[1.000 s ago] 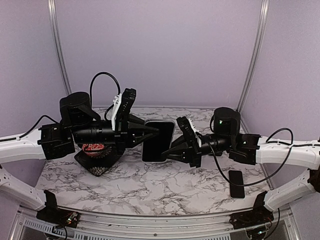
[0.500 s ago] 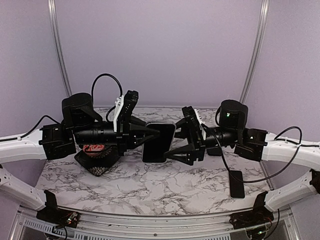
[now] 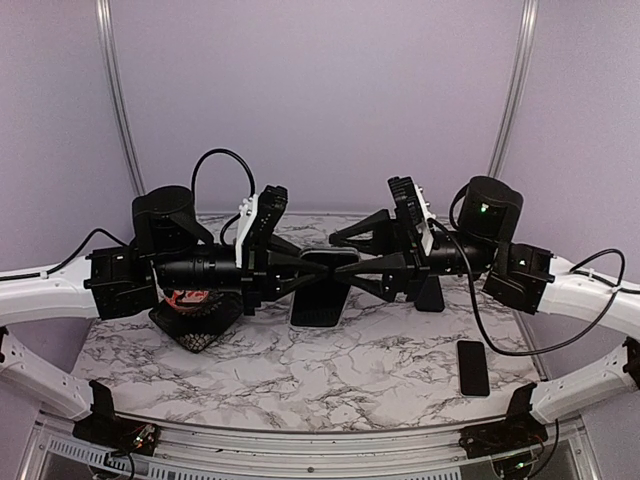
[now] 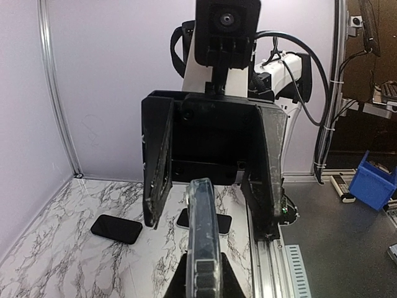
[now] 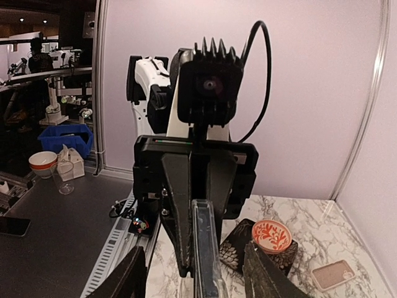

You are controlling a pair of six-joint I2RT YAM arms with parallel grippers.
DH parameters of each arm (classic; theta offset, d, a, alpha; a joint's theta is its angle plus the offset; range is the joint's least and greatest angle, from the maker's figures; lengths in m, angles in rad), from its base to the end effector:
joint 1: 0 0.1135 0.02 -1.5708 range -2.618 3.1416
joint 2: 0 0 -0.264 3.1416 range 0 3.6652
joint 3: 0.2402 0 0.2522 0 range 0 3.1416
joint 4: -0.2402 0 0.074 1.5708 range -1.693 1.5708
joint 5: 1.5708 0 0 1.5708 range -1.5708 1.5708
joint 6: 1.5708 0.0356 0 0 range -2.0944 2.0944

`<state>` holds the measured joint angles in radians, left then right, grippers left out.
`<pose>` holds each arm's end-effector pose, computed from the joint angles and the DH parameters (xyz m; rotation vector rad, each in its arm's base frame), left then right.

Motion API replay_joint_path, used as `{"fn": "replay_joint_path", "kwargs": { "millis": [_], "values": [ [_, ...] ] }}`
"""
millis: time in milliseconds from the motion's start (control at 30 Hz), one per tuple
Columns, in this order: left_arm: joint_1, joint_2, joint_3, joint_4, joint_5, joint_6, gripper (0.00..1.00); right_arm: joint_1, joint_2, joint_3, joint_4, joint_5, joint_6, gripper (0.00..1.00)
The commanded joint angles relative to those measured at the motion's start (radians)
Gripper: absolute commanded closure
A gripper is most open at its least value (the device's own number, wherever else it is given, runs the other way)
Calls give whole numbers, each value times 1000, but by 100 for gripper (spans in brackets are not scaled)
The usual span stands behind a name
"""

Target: Put the phone into the phone case

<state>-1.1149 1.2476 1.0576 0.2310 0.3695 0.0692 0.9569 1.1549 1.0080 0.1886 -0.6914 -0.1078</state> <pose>0.1184 -0.2707 0.3809 1.1590 1.1614 -1.0987 0.1346 0.2303 0.3827 -1.2965 1.0468 1.1819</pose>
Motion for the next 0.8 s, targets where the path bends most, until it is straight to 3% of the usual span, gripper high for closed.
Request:
{"fn": "replay_joint_path", "kwargs": {
  "millis": [0, 67, 233, 467, 600, 767],
  "values": [
    [-11, -11, 46, 50, 19, 17, 100, 12, 25, 42, -19, -10, 1, 46],
    [-12, -14, 40, 50, 17, 17, 100, 13, 26, 40, -17, -14, -1, 38],
    [-14, -19, 35, 50, 13, 19, 100, 13, 22, 34, -22, -18, -4, 38],
    [-15, -29, 20, 50, 11, 25, 100, 12, 21, 32, -39, -39, -20, 60],
    [-16, -46, 12, 50, 7, 32, 100, 6, -6, 18, -87, -28, -50, 53],
    [-16, -50, 5, 50, 6, 34, 100, -4, -52, -6, -105, -29, -54, 52]
  ]
}}
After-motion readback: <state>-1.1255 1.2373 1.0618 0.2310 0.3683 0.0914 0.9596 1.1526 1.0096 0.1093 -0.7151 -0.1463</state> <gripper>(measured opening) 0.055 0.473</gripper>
